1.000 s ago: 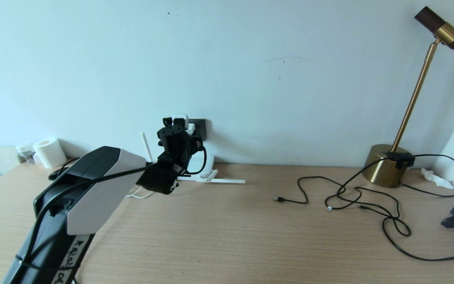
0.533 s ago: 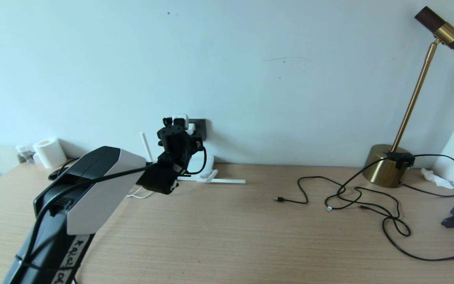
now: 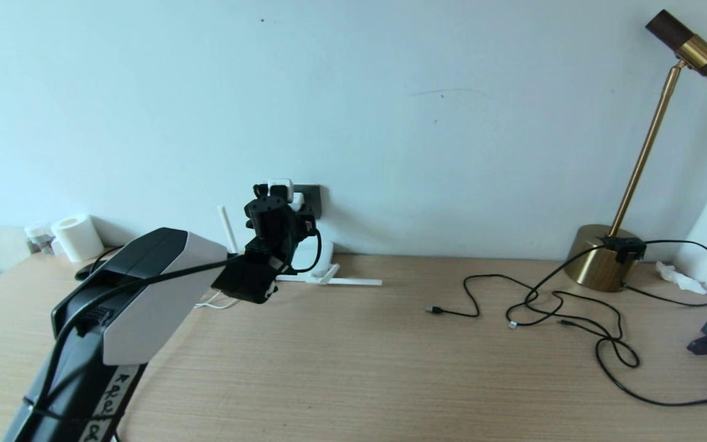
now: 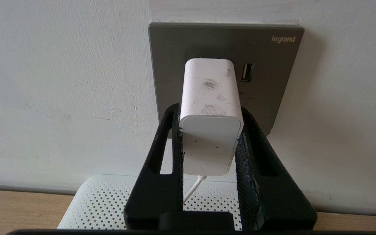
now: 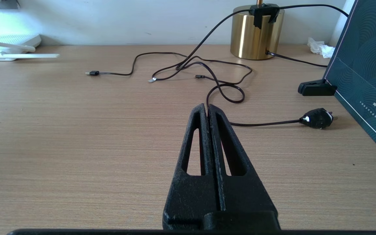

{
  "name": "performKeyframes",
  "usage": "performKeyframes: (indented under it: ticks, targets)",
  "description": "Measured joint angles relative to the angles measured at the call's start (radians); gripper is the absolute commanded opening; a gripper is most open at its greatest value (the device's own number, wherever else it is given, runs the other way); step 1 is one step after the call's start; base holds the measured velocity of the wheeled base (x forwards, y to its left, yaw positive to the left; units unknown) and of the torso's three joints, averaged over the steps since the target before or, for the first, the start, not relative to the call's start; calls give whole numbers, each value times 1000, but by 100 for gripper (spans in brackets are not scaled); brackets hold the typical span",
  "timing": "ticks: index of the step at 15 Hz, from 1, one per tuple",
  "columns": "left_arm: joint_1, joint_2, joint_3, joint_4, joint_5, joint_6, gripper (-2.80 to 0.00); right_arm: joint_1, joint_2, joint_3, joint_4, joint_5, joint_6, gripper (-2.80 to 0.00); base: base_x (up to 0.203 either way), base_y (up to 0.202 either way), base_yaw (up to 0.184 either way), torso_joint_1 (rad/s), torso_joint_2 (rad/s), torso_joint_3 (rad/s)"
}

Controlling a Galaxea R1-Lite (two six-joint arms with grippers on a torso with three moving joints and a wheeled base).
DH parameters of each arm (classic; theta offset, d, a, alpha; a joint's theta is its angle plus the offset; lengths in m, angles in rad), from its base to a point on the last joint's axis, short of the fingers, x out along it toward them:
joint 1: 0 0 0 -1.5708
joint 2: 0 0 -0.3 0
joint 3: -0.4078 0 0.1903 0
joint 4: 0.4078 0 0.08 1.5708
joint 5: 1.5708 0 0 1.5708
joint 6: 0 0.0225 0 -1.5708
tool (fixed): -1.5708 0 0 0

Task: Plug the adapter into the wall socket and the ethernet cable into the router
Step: Plug plug into socket

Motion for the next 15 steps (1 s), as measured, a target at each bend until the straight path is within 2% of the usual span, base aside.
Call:
performKeyframes:
  ticks: [15]
  targets:
    - [7,-15,-10,43,-9,4,-280,0,0,0,0,0,0,-280,0,0,0,0,0,0]
